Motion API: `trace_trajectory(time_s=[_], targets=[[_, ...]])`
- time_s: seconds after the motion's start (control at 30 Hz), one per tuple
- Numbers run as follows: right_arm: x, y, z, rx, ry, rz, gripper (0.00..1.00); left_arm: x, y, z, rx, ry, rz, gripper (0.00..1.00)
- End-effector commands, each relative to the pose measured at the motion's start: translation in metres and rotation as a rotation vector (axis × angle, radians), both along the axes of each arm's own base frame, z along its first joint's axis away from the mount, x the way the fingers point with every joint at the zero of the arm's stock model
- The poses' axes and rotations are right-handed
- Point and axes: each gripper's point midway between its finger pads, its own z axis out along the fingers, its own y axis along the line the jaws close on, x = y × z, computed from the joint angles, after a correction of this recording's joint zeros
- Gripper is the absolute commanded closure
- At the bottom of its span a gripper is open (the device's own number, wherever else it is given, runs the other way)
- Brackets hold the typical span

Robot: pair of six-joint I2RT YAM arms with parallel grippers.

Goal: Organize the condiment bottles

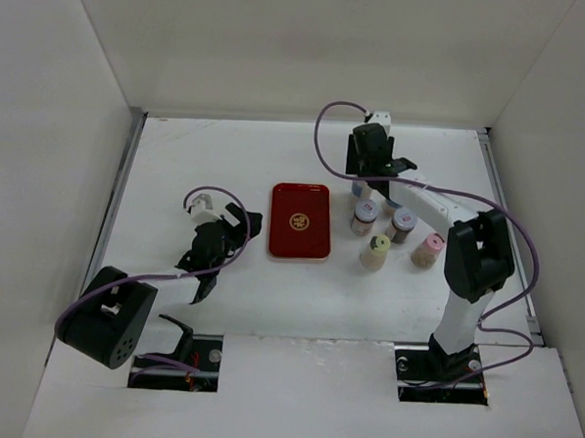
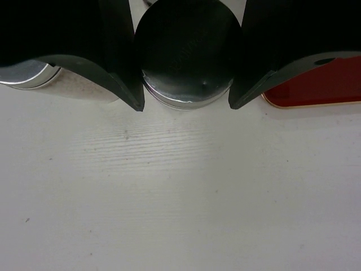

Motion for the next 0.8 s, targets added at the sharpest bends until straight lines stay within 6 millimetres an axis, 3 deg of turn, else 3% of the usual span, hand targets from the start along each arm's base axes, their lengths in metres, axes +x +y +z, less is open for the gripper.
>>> trace_trajectory(time_s=[0.0,0.07,0.17,0.47,0.6,0.77], targets=[[0.005,0.017,0.13,0.103,-0.303,-0.007,0.55,0.004,0.002,0.011,-0.026,-0.042,0.013,0.1],[-0.002,0.036,0.152,0.126,-0.344,0.036,0.54,0.004,0.005,0.012,-0.026,-0.047,0.027,0.09],[-0.012,0.07,0.159,0.145,-0.349,0.104,0.53,0.004,0.009,0.009,-0.029,-0.037,0.038,0.08],[-0.015,0.176,0.139,0.226,-0.31,0.268,0.52,0.003,0.028,0.004,-0.059,-0.022,0.104,0.0],[-0.008,0.199,0.124,0.24,-0.286,0.295,0.52,0.003,0.028,0.001,-0.056,-0.013,0.104,0.0],[-0.003,0.21,0.095,0.24,-0.244,0.295,0.51,0.004,0.025,0.004,-0.058,-0.021,0.096,0.0]])
